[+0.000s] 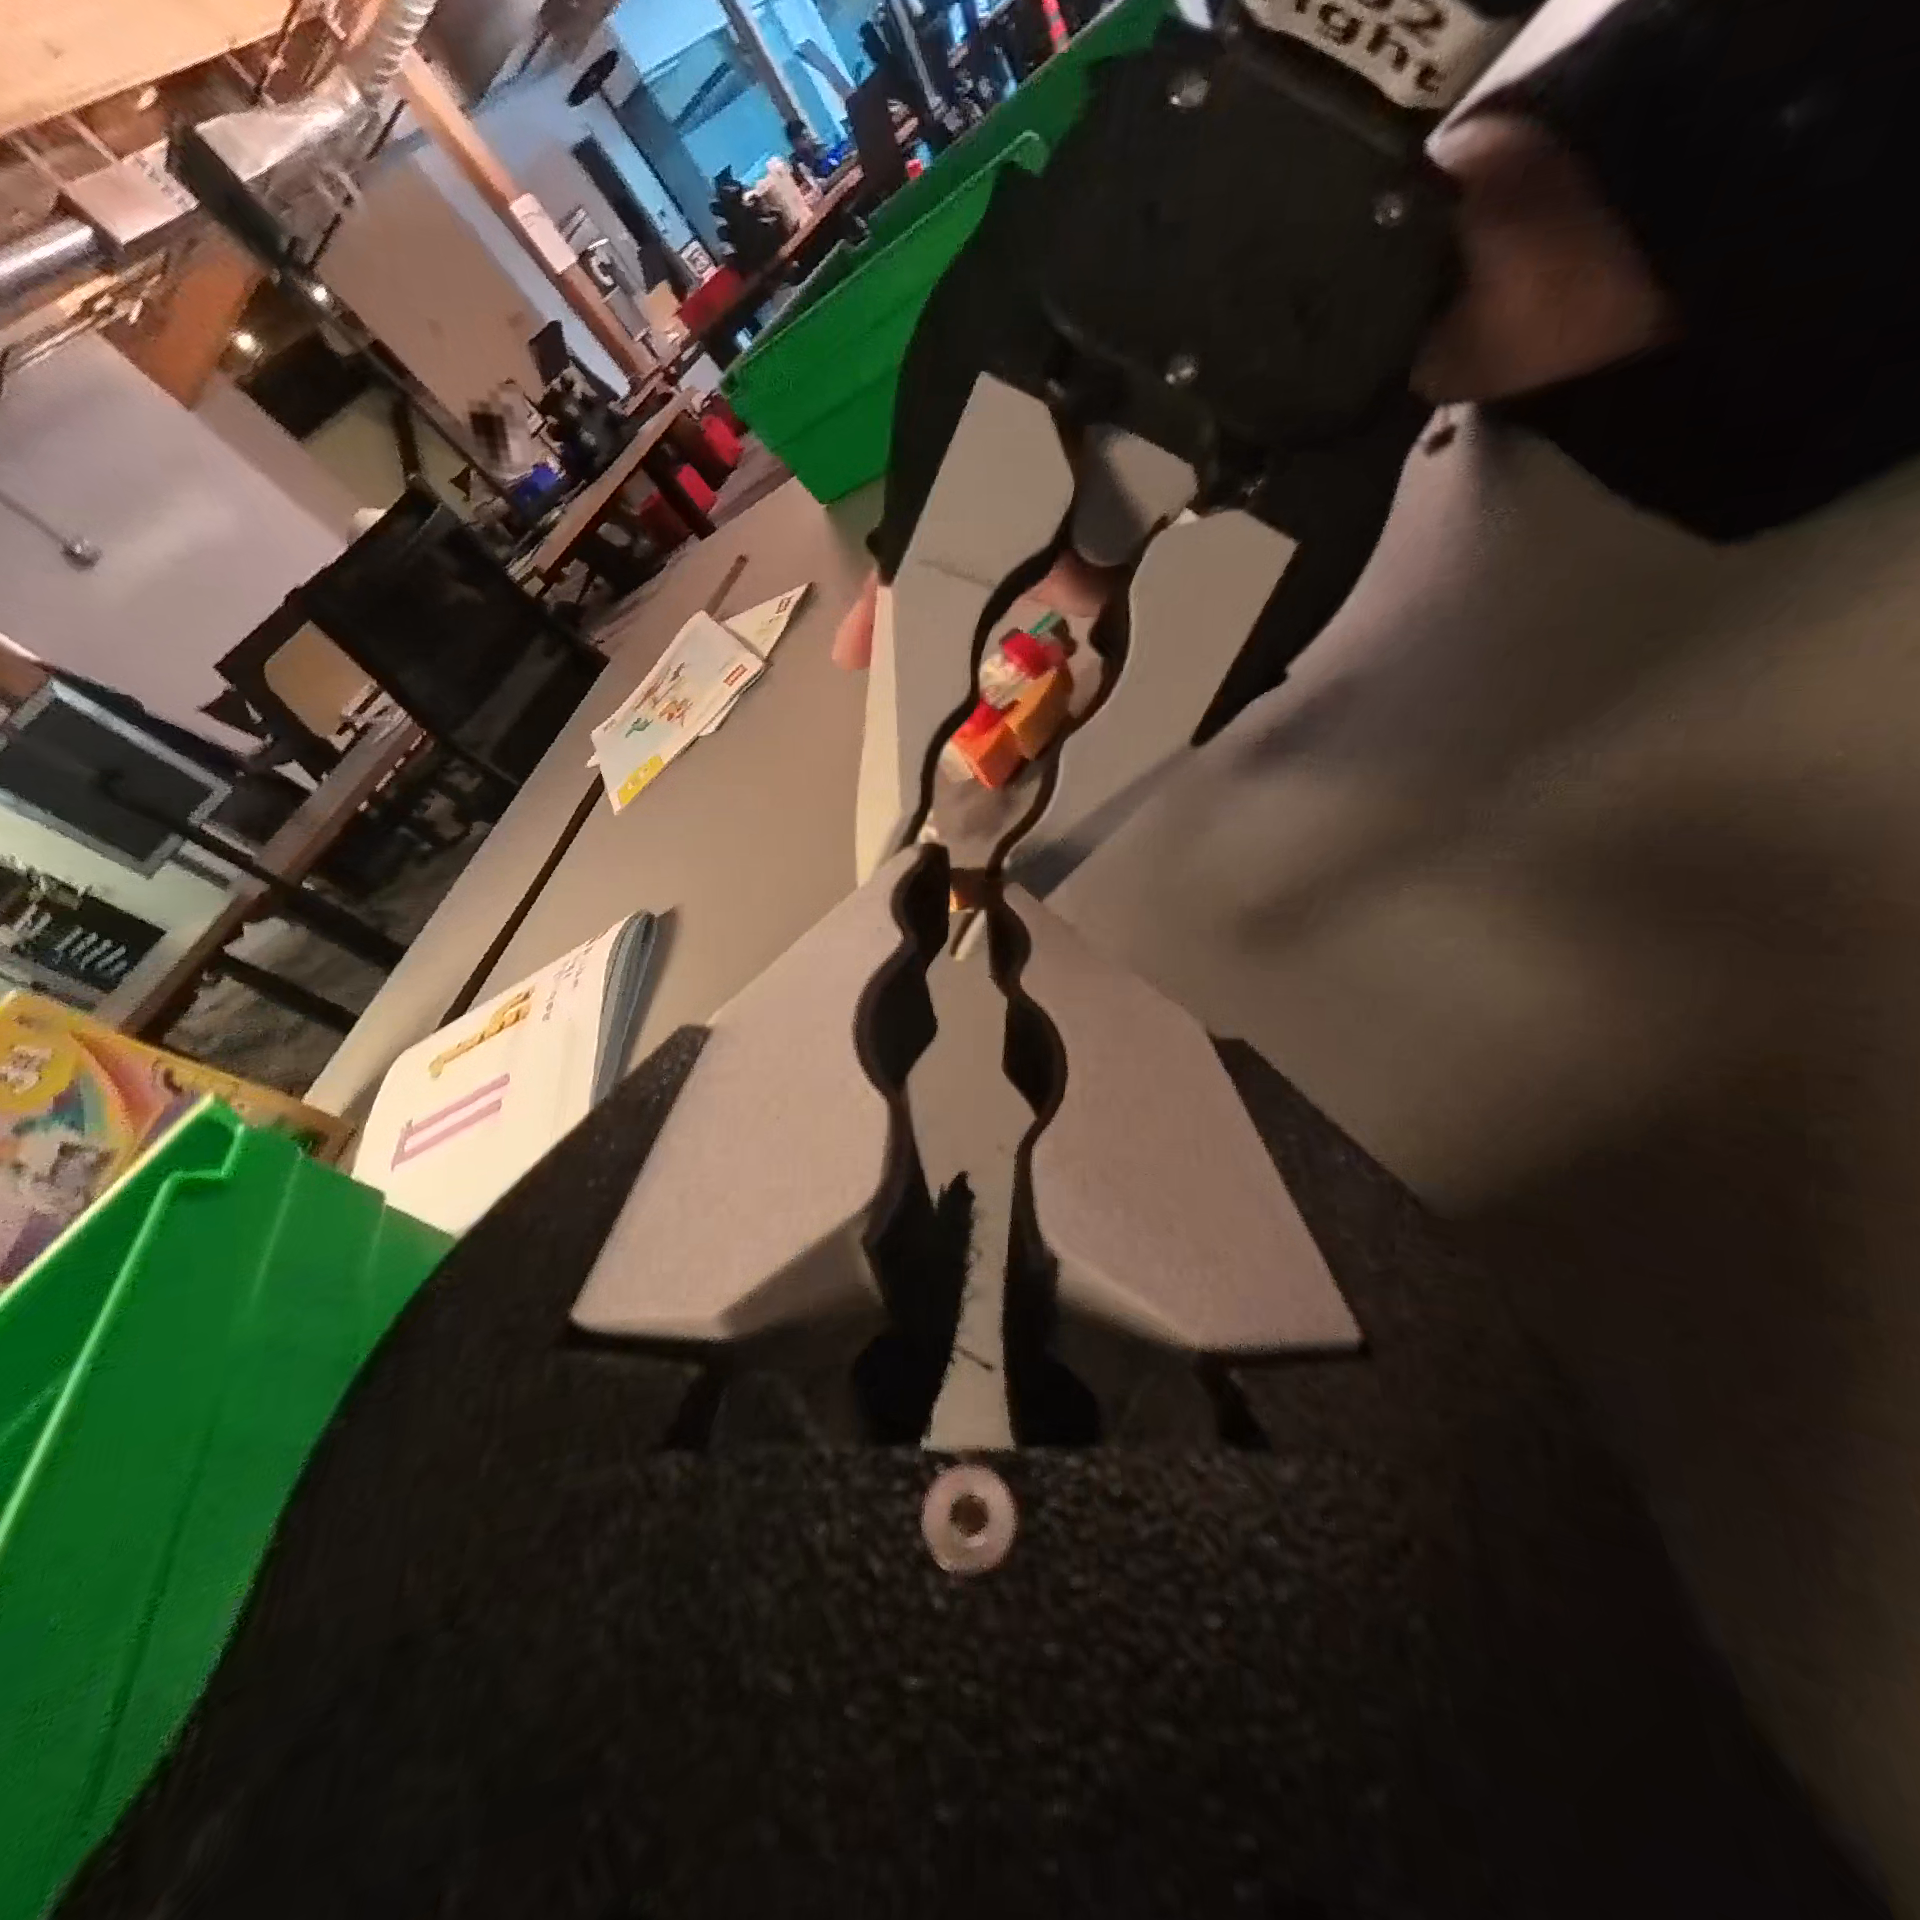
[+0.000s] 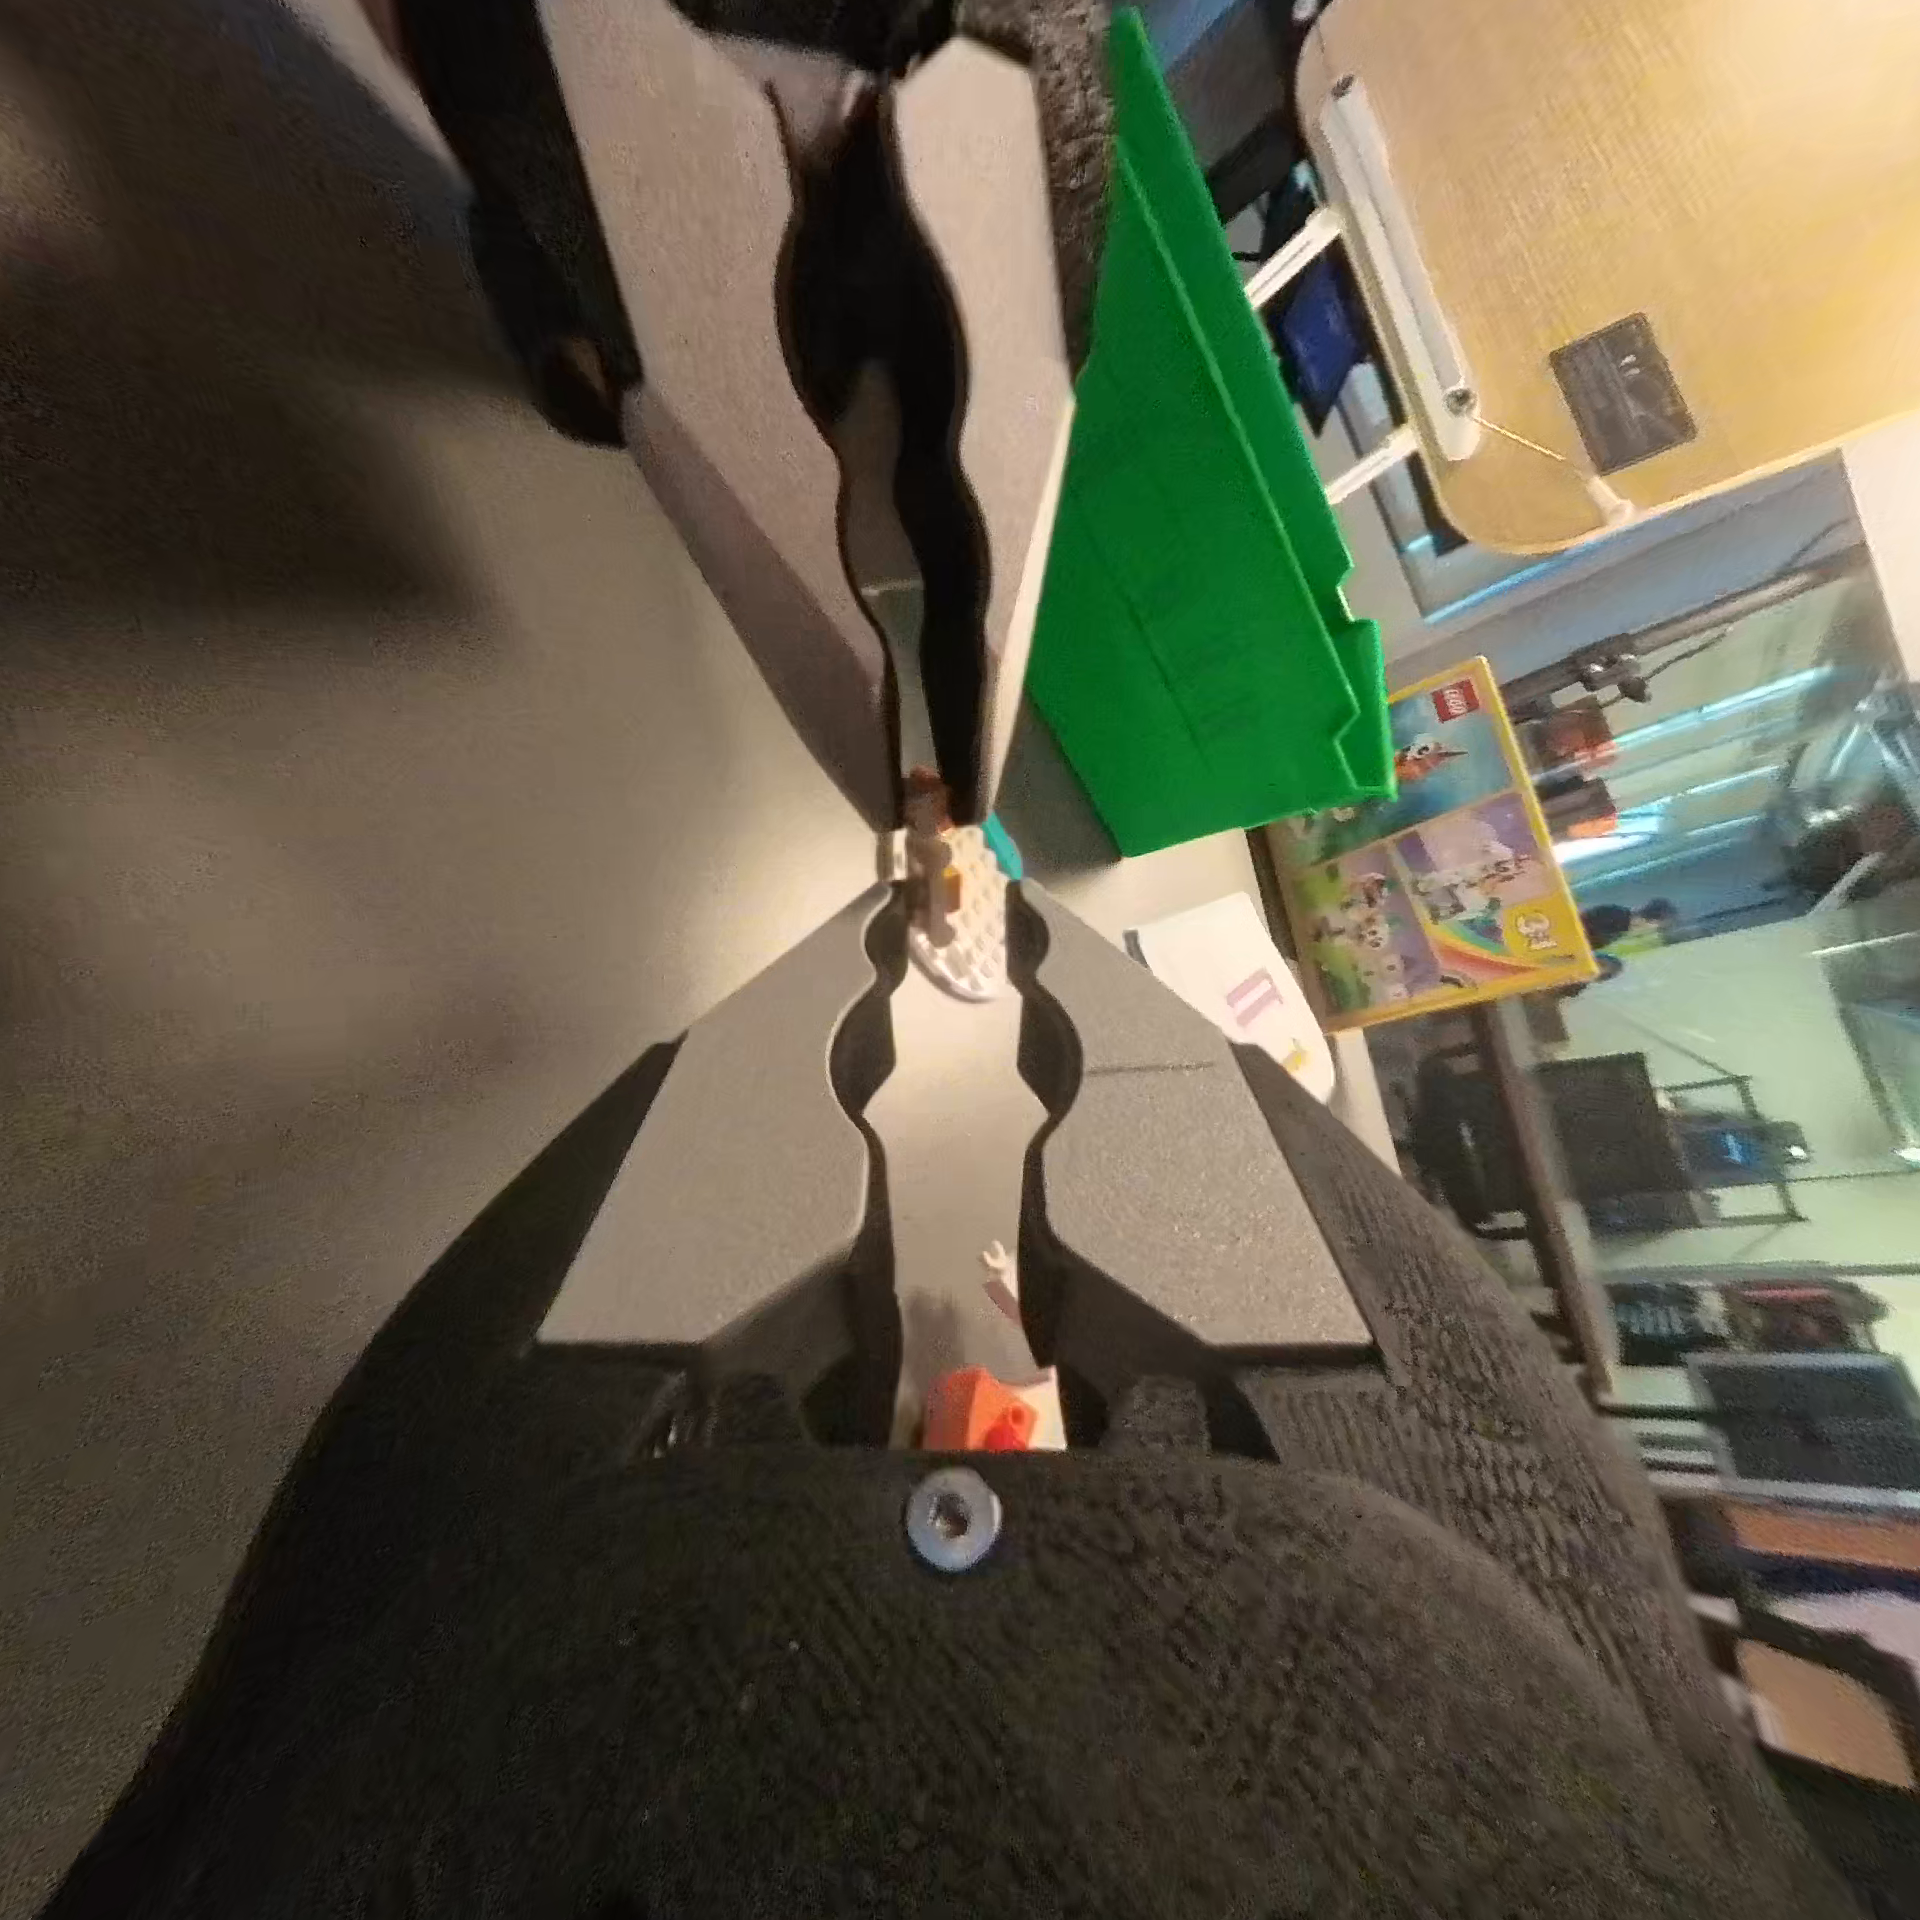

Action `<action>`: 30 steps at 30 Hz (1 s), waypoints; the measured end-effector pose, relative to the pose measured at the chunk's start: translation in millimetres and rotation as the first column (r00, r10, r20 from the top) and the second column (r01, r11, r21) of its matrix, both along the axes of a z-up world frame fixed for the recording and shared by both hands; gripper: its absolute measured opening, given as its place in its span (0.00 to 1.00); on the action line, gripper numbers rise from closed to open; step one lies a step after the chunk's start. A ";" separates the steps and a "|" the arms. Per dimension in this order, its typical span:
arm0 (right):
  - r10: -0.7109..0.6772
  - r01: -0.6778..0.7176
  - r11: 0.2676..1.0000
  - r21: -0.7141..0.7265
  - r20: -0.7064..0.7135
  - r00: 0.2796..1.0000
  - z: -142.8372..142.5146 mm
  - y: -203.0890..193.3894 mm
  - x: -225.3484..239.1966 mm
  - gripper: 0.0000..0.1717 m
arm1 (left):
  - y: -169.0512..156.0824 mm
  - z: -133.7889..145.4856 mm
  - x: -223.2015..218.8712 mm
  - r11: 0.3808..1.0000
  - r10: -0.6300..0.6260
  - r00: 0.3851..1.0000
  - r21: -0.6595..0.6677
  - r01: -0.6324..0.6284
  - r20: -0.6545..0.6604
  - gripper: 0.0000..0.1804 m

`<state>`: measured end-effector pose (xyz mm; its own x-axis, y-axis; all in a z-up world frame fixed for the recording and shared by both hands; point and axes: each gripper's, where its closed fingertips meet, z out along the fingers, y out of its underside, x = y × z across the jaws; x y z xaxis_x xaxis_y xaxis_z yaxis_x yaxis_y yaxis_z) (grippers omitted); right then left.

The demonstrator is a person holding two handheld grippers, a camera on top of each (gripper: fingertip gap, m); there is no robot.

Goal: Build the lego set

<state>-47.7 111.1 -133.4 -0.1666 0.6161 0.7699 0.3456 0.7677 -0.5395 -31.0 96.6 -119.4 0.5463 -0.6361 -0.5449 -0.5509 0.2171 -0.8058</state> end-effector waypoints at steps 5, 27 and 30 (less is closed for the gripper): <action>0.056 -0.057 0.998 0.015 0.074 0.996 -10.6 -8.9 3.0 0.04 | -6.0 -7.1 7.0 0.999 -0.049 0.998 -0.008 0.049 -0.046 0.02; -0.438 0.231 0.822 -0.520 -0.319 0.840 72.0 86.3 42.2 0.02 | 17.3 38.3 -26.3 0.922 0.304 0.952 0.238 -0.305 0.045 0.02; -0.320 0.193 0.899 -0.393 -0.290 0.902 62.5 66.3 30.2 0.02 | 13.6 44.3 -25.1 0.932 0.264 0.955 0.218 -0.288 0.133 0.02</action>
